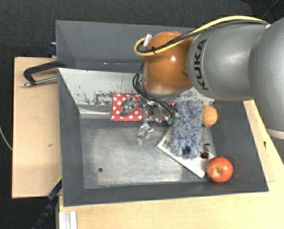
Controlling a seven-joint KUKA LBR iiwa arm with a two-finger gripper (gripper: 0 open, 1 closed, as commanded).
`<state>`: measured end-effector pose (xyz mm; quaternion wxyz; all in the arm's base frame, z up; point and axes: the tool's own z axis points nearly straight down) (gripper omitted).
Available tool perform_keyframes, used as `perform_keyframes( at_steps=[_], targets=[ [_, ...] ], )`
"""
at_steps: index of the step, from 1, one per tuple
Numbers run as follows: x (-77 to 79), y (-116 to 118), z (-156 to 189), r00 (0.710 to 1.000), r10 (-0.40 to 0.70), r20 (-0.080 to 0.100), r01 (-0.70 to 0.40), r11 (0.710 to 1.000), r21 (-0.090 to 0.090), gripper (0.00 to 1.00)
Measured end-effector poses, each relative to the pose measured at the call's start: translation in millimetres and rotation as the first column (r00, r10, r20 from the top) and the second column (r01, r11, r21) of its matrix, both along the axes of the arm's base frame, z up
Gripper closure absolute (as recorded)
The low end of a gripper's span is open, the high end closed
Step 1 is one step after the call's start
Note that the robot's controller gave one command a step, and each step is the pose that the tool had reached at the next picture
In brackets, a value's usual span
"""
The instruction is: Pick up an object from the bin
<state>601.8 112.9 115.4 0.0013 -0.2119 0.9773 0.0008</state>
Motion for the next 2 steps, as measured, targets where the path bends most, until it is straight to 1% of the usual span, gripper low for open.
perform_keyframes(
  at_steps=[1,2],
  targets=[
    [-0.5,-19,13,0.995,-0.095,0.000,0.095,0.995,0.002,0.00],
    [2.3,-60,0,0.991,-0.130,0.008,0.130,0.991,0.002,0.00]
  ],
)
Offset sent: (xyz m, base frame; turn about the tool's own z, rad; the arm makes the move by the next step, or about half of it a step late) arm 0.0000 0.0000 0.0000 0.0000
